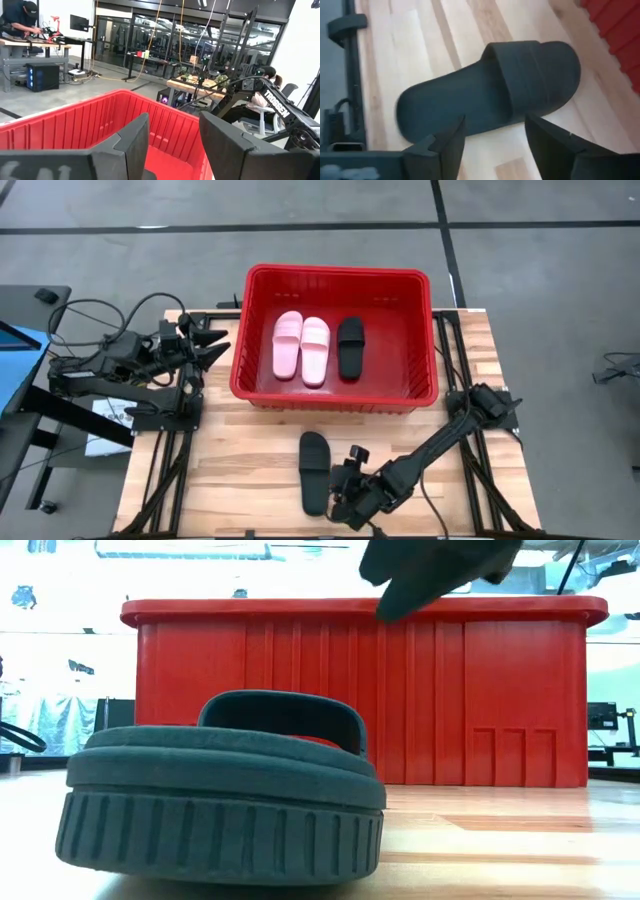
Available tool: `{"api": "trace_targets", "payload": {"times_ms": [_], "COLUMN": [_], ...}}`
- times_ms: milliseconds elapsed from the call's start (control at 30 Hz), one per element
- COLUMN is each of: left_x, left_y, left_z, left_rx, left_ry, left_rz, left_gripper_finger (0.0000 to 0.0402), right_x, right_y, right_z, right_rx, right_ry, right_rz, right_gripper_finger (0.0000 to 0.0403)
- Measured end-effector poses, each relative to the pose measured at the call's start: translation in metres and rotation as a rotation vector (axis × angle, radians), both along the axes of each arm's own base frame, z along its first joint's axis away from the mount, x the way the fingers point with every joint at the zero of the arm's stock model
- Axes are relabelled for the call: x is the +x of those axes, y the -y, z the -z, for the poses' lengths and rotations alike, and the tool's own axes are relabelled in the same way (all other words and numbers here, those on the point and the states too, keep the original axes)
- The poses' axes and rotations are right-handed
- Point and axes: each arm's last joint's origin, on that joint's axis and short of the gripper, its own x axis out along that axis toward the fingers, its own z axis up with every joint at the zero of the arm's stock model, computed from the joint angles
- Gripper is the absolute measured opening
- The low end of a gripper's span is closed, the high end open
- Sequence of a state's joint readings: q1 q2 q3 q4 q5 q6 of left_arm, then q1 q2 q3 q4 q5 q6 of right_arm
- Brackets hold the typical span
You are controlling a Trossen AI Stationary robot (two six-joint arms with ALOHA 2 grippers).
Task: Pick and place slides into bin
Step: Put the black slide into the red bin
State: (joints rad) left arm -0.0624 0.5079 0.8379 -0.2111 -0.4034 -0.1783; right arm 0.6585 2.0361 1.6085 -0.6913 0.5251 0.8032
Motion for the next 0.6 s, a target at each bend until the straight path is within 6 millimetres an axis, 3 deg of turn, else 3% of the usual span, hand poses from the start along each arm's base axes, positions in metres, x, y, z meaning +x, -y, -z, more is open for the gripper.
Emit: {"api": "trace_targets", "payload": {"times_ms": [167, 600], "left_x": [0.0, 0.0], "left_y": [0.0, 0.0], "left_z": [0.001, 0.002], "left_rx": [0.0, -0.017], "left_ry": [-0.01, -0.015], "left_rz": [0.0, 0.01], "left_gripper_finger": [0.0165, 0.0165], "right_x": [0.009, 0.029], "right_y": [0.013, 0.01], "right_z": [0.001, 0.049], "right_rx": [-0.026, -0.044], "right_ry": [-0.01, -0.054], "right_rz": [0.0, -0.008], "right_gripper_finger": [0.0224, 0.0226]}}
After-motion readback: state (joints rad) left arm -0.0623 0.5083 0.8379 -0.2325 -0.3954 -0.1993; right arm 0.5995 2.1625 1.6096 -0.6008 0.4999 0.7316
